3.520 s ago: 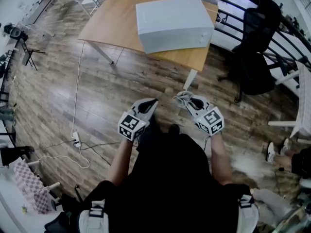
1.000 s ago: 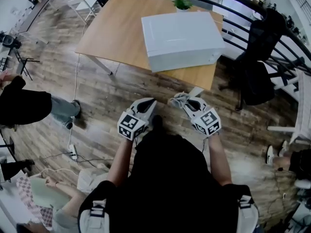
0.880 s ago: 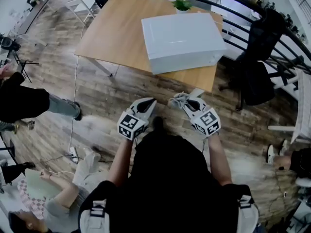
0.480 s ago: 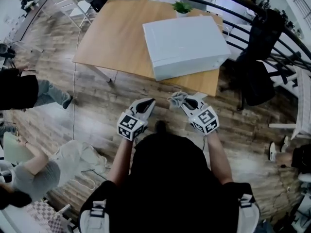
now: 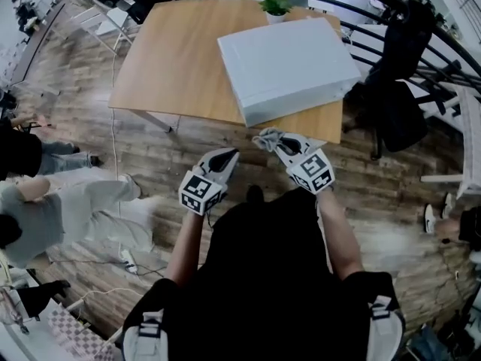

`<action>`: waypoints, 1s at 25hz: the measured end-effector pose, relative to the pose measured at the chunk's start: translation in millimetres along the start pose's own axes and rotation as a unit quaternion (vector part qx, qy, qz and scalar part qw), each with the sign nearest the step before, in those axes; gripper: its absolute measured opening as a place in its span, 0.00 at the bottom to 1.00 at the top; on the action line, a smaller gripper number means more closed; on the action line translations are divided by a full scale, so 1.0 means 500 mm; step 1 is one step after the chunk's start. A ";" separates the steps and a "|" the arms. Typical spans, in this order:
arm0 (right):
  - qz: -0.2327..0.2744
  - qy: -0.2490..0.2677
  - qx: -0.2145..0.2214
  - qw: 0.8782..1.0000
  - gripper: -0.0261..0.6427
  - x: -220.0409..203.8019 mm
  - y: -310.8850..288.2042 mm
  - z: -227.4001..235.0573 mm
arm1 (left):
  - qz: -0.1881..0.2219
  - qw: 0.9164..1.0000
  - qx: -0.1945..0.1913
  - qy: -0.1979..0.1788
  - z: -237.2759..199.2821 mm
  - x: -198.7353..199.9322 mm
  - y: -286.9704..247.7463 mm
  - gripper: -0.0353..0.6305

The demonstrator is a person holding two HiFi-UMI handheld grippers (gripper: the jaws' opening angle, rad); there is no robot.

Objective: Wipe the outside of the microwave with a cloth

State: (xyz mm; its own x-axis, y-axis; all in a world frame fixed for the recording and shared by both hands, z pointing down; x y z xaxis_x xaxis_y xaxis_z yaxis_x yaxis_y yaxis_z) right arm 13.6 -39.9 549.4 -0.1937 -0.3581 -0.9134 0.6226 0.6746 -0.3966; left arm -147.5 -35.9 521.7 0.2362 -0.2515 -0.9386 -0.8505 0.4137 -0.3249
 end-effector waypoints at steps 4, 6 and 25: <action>-0.004 0.001 0.008 1.000 0.09 0.010 -0.032 0.005 | 0.000 1.000 0.005 0.011 -0.013 -0.007 0.005 0.05; -0.003 0.008 0.012 1.000 0.09 0.005 -0.052 0.015 | -0.004 1.000 0.011 0.012 -0.022 -0.013 0.000 0.05; -0.017 -0.009 0.072 0.997 0.09 0.001 -0.178 0.074 | -0.011 0.990 0.125 0.057 -0.019 -0.013 0.004 0.05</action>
State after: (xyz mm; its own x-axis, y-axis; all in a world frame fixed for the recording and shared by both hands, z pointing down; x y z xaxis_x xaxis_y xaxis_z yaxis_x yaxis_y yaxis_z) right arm -14.0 -124.2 587.5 -0.2035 -0.3922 -0.8971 0.7191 0.5620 -0.4088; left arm -155.0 -41.7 528.3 0.1862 -0.3544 -0.9164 -0.6994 0.6072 -0.3770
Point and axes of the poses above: the fingertips, and each gripper's own axes: y backward along the fingers, z to its right, x out of its top, the point moved 4 cm from there along y, backward along the fingers, and after that the axes turned 3 degrees about -y, right-handed, at the moved point
